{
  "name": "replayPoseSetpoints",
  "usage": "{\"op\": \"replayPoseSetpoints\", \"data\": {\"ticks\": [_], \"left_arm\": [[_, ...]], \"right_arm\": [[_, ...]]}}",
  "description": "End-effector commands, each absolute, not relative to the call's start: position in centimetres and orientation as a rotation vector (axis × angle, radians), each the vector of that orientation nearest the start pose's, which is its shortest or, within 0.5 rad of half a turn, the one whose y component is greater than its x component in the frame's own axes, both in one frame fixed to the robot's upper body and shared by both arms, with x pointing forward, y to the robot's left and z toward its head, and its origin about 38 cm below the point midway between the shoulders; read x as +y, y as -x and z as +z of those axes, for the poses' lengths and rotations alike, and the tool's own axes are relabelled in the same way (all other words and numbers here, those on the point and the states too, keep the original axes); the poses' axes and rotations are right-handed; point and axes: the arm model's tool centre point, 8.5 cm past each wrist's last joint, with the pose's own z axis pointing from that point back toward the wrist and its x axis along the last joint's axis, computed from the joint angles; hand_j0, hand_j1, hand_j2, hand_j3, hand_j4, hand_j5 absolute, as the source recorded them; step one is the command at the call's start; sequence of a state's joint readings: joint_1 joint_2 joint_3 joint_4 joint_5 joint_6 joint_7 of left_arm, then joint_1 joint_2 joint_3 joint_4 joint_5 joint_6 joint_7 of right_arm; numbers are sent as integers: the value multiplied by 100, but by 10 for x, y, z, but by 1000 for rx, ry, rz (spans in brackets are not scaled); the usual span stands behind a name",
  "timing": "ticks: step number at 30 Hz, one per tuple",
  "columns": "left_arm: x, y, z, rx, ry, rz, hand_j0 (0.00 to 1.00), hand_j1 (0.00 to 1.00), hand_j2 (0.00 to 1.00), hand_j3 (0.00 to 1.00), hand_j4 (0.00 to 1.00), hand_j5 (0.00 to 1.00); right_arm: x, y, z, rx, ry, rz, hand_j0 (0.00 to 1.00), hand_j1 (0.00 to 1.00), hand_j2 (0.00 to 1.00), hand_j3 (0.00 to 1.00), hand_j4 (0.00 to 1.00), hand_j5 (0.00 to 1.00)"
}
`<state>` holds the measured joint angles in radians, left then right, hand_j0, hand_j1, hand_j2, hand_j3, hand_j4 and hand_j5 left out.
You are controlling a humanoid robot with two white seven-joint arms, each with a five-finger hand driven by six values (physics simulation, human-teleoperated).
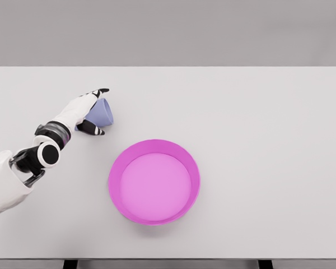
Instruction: Flip the cup with left arm and place it on the plate
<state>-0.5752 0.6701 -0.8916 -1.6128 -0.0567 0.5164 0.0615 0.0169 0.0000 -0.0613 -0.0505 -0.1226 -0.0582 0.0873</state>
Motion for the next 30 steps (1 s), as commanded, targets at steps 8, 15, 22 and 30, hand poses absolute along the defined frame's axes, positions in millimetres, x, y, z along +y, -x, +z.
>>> {"op": "replayPoseSetpoints", "data": {"ticks": [8, 15, 22, 30], "left_arm": [[247, -441, 132, -1201, -587, -1101, 100, 100, 100, 100, 100, 100], [245, -443, 128, -1189, -581, -1091, 94, 94, 94, 94, 94, 94], [242, -447, 138, -1210, -561, -1077, 82, 82, 82, 82, 82, 82], [242, -446, 138, -1201, -530, -1053, 78, 78, 78, 78, 78, 78]], "right_arm": [[-267, -14, -263, -108, 5, -175, 100, 100, 100, 100, 100, 100], [-267, -14, -263, -108, 5, -175, 100, 100, 100, 100, 100, 100], [-267, -14, -263, -108, 5, -175, 100, 100, 100, 100, 100, 100], [-267, -14, -263, -108, 5, -175, 100, 100, 100, 100, 100, 100]]}}
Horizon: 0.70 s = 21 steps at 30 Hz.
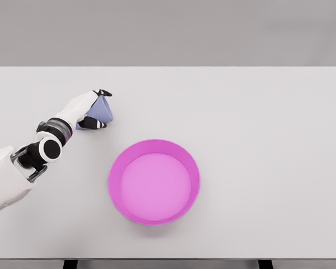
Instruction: Flip the cup with left arm and place it on the plate
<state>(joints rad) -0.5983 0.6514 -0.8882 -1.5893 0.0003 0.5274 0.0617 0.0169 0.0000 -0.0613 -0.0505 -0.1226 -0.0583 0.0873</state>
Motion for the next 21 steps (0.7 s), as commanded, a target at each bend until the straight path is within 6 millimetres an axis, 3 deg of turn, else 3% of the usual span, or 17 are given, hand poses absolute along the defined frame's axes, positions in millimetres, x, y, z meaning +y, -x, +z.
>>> {"op": "replayPoseSetpoints", "data": {"ticks": [1, 9, 21], "left_arm": [[242, -446, 137, -1196, -513, -1044, 78, 78, 78, 78, 78, 78], [241, -446, 140, -1205, -500, -1032, 76, 76, 76, 76, 76, 76], [236, -443, 164, -1281, -386, -947, 77, 77, 77, 77, 77, 77]], "right_arm": [[-267, -14, -263, -108, 5, -175, 100, 100, 100, 100, 100, 100], [-267, -14, -263, -108, 5, -175, 100, 100, 100, 100, 100, 100], [-267, -14, -263, -108, 5, -175, 100, 100, 100, 100, 100, 100]]}}
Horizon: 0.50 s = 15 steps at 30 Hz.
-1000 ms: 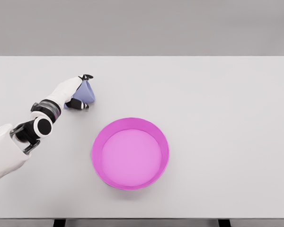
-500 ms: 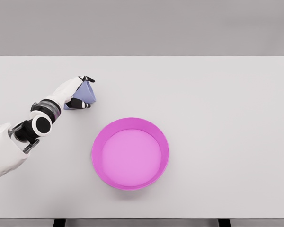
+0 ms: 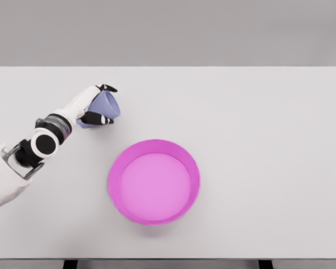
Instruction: Flip the cup with left arm and place it on the plate
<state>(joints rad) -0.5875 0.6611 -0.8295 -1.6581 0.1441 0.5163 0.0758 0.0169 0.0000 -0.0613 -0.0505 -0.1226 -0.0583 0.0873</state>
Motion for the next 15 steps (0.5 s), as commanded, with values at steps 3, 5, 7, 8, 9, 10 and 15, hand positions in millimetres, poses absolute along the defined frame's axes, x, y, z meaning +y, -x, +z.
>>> {"op": "replayPoseSetpoints", "data": {"ticks": [3, 5, 7, 8, 9, 10, 15], "left_arm": [[231, -441, 173, -1322, -333, -930, 77, 77, 77, 77, 77, 77], [232, -438, 176, -1339, -304, -929, 77, 77, 77, 77, 77, 77], [232, -433, 181, -1367, -286, -922, 77, 77, 77, 77, 77, 77], [232, -431, 184, -1388, -274, -920, 77, 77, 77, 77, 77, 77], [229, -428, 185, -1399, -259, -922, 77, 77, 77, 77, 77, 77], [230, -426, 188, -1408, -251, -917, 77, 77, 77, 77, 77, 77], [235, -420, 192, -1416, -241, -910, 77, 77, 77, 77, 77, 77]], "right_arm": [[-267, -14, -263, -108, 5, -175, 100, 100, 100, 100, 100, 100], [-267, -14, -263, -108, 5, -175, 100, 100, 100, 100, 100, 100], [-267, -14, -263, -108, 5, -175, 100, 100, 100, 100, 100, 100], [-267, -14, -263, -108, 5, -175, 100, 100, 100, 100, 100, 100], [-267, -14, -263, -108, 5, -175, 100, 100, 100, 100, 100, 100], [-267, -14, -263, -108, 5, -175, 100, 100, 100, 100, 100, 100], [-267, -14, -263, -108, 5, -175, 100, 100, 100, 100, 100, 100]]}}
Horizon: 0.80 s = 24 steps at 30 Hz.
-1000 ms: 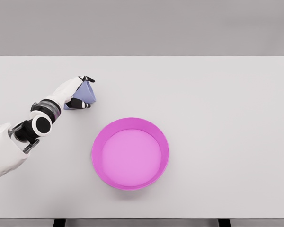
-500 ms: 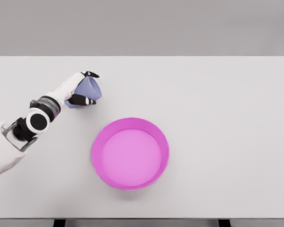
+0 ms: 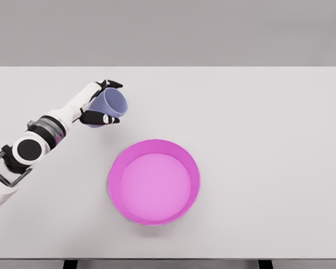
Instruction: Flip the cup with left arm and place it on the plate
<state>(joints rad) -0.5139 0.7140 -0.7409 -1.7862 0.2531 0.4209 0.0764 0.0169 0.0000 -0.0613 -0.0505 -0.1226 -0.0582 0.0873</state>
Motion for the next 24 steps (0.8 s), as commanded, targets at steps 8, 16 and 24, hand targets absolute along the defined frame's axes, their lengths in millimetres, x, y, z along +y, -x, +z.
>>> {"op": "replayPoseSetpoints", "data": {"ticks": [8, 16, 24], "left_arm": [[231, -417, 190, -1448, -200, -909, 77, 77, 77, 77, 77, 77], [229, -416, 190, -1461, -188, -912, 77, 77, 77, 77, 77, 77], [224, -412, 190, -1511, -145, -921, 77, 77, 77, 77, 77, 77]], "right_arm": [[-267, -14, -263, -108, 5, -175, 100, 100, 100, 100, 100, 100], [-267, -14, -263, -108, 5, -175, 100, 100, 100, 100, 100, 100], [-267, -14, -263, -108, 5, -175, 100, 100, 100, 100, 100, 100]]}}
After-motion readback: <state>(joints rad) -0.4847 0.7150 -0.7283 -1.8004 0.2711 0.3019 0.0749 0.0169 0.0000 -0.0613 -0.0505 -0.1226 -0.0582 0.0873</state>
